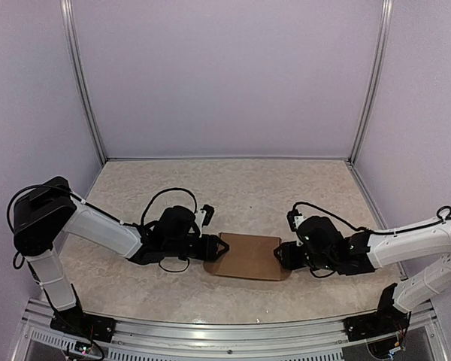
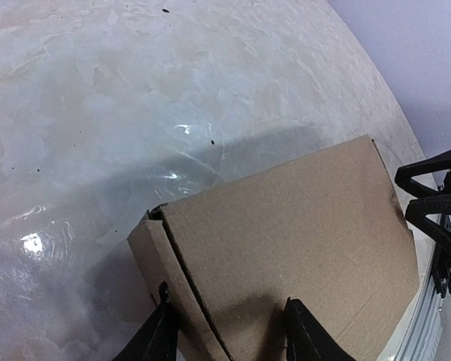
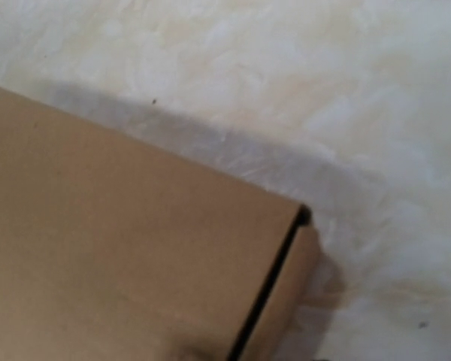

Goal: Fold the paper box

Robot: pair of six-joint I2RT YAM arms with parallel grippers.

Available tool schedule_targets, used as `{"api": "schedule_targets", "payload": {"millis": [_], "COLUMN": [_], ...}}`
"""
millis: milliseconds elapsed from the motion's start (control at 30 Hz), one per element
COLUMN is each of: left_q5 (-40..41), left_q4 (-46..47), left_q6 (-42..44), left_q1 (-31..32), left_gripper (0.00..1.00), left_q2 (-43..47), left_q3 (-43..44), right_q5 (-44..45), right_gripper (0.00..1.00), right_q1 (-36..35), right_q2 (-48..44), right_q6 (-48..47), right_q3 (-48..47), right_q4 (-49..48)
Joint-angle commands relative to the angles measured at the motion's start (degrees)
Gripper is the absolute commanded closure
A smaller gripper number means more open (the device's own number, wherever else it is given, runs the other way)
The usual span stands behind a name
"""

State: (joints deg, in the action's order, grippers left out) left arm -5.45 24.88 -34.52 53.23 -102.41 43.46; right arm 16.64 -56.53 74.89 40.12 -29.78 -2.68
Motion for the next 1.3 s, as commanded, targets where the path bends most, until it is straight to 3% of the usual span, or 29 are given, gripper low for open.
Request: {"api": "schedule_targets", "payload": {"millis": [0, 233, 333, 667, 967, 1267], "left_q5": [3.0, 4.6, 4.7, 8.5, 11.7, 10.9], "left_q4": [-3.5, -3.8, -3.9, -7.1, -13.2, -15.6], "left_q6": [-1.3, -3.1, -3.7, -7.5, -9.4, -7.8], "left_q1": [0.0, 0.5, 0.9, 1.7, 1.6, 0.2], "left_gripper": [0.53, 0.54, 0.54, 0.56, 0.58, 0.57], "left_q2": [1.8, 3.6, 4.1, 9.3, 15.4, 17.9], "left_q3": [-1.4, -3.1, -3.8, -9.5, -10.9, -11.1], "right_q5": [-9.2, -14.9, -17.8, -22.9, -22.7, -17.4], "right_gripper": [0.55, 0.59, 0.66, 0.72, 0.63, 0.49], "right_q1": [2.4, 3.2, 3.2, 3.2, 3.3, 3.9], "right_q2": [1.9, 6.9, 9.8, 17.5, 19.1, 11.9], "right_q6": [4.8, 4.6, 4.1, 0.1, -7.8, -18.6], "right_q3": [1.5, 0.4, -0.6, -7.1, -13.3, -14.1], "right_q4": [-4.8, -9.1, -12.3, -13.0, -8.3, -2.4]}}
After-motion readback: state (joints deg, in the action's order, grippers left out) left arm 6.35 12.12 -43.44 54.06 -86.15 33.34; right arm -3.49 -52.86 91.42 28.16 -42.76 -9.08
